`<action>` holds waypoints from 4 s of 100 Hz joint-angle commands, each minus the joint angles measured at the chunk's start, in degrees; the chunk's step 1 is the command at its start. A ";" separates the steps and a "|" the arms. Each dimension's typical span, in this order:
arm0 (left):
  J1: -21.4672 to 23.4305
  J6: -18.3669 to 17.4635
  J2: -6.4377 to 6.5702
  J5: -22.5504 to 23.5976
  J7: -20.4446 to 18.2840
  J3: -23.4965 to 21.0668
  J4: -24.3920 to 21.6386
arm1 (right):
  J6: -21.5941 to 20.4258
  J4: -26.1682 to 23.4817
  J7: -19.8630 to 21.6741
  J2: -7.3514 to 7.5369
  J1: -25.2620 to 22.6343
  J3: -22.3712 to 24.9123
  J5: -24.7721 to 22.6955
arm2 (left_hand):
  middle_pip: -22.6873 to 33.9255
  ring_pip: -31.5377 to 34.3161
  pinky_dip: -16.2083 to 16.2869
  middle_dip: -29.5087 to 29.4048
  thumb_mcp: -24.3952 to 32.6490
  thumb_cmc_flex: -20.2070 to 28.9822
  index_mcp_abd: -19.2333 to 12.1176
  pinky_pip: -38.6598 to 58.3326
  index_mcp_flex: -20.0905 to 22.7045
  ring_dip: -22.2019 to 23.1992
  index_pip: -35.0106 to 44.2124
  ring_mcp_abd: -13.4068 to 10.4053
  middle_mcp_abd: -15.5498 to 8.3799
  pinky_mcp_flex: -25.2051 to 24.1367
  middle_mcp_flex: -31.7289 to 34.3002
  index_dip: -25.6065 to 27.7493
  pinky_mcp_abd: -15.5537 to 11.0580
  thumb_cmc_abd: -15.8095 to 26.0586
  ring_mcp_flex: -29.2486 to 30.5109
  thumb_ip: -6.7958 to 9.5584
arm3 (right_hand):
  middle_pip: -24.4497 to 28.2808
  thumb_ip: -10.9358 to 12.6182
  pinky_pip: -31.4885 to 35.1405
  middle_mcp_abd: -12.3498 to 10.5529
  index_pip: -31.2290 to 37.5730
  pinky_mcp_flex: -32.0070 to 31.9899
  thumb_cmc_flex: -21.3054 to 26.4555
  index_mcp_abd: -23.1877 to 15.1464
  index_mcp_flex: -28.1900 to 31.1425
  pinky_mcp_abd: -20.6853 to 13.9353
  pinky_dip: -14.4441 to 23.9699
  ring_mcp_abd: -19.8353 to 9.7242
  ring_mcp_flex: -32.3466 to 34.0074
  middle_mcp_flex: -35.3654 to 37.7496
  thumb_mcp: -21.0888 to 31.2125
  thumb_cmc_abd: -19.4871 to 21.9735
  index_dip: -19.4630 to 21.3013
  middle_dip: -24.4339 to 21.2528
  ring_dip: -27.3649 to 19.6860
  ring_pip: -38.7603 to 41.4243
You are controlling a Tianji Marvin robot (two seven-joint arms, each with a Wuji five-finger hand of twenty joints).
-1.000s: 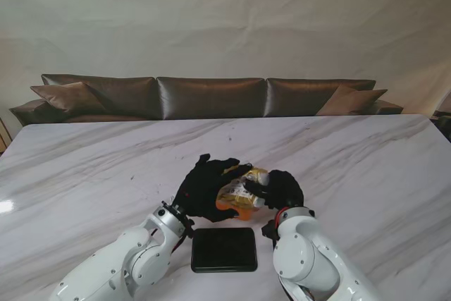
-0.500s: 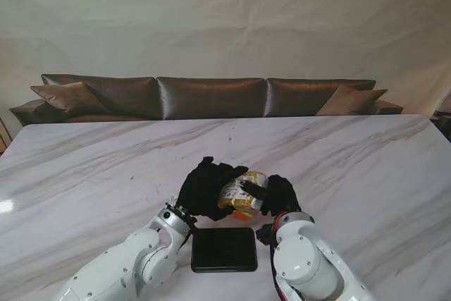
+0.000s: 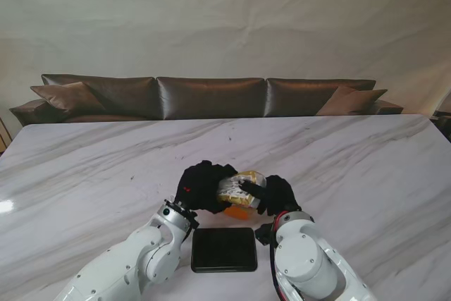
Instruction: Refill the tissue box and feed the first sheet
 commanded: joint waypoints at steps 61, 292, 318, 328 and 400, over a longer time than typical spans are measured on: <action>-6.07 3.94 1.68 1.25 -8.59 -0.04 1.48 | -2.31 1.34 -5.39 0.46 -4.48 3.38 -11.53 | -6.52 -7.94 3.30 2.10 -1.60 13.54 -11.65 94.17 10.81 -3.32 3.72 -0.67 -5.00 -20.99 8.08 -2.28 4.23 15.08 -9.89 -0.41 | 0.40 10.81 -8.96 -0.60 -16.63 -14.51 -3.63 -2.52 -32.37 -6.39 3.90 2.12 -18.19 -29.72 -9.49 1.97 -9.97 -1.68 1.37 -6.90; -21.85 1.87 -2.36 -2.07 -1.04 17.01 22.77 | -2.43 5.60 -7.52 -0.13 -5.11 4.70 -10.43 | 3.02 -11.10 6.62 -8.95 29.15 -20.17 -9.90 83.40 4.18 -6.06 -10.41 -0.68 -4.78 -35.31 -15.99 4.64 4.61 -7.39 -28.32 -7.85 | 2.77 9.76 -9.82 -0.59 -13.72 -13.94 -0.45 -1.65 -31.09 -7.62 3.83 1.65 -17.21 -30.23 -9.94 2.51 -13.88 -0.87 1.26 -5.80; -22.64 0.78 -3.28 -3.52 0.27 18.27 25.80 | -2.09 5.16 -7.50 -0.11 -5.29 4.63 -10.68 | 3.20 -11.09 6.65 -8.83 31.32 -22.82 -9.62 83.43 3.74 -5.98 -10.42 -0.67 -4.66 -35.62 -16.51 4.68 4.47 -8.02 -28.87 -8.32 | 2.82 9.63 -9.85 -0.68 -13.62 -13.80 -0.25 -1.69 -31.04 -7.50 3.76 1.55 -17.16 -30.23 -9.91 2.50 -13.92 -0.85 1.25 -5.76; -22.81 0.30 -3.57 -3.93 0.81 18.65 26.67 | -1.90 5.13 -7.46 -0.11 -5.36 4.68 -10.67 | 3.29 -10.99 6.67 -8.78 32.25 -23.88 -9.77 83.46 3.54 -5.90 -10.32 -0.70 -4.80 -35.69 -16.67 4.75 4.42 -8.31 -28.94 -8.61 | 2.82 9.58 -9.85 -0.62 -13.60 -13.80 -0.14 -1.74 -31.05 -7.50 3.75 1.61 -17.10 -30.25 -9.89 2.48 -13.94 -0.85 1.24 -5.74; -21.60 -2.98 -2.35 -4.35 -2.61 16.64 24.38 | -1.34 5.24 -7.18 -0.11 -4.95 4.37 -10.67 | -3.03 -15.34 4.69 -11.77 33.95 -34.54 -7.77 78.39 0.58 -7.07 -20.05 0.96 -2.18 -42.93 -24.37 -0.19 6.71 -8.18 -36.02 -10.14 | 2.89 9.01 -9.89 -0.70 -13.49 -13.66 0.53 -1.83 -31.10 -7.73 3.60 1.49 -17.04 -30.40 -9.85 2.34 -14.06 -0.84 1.20 -5.69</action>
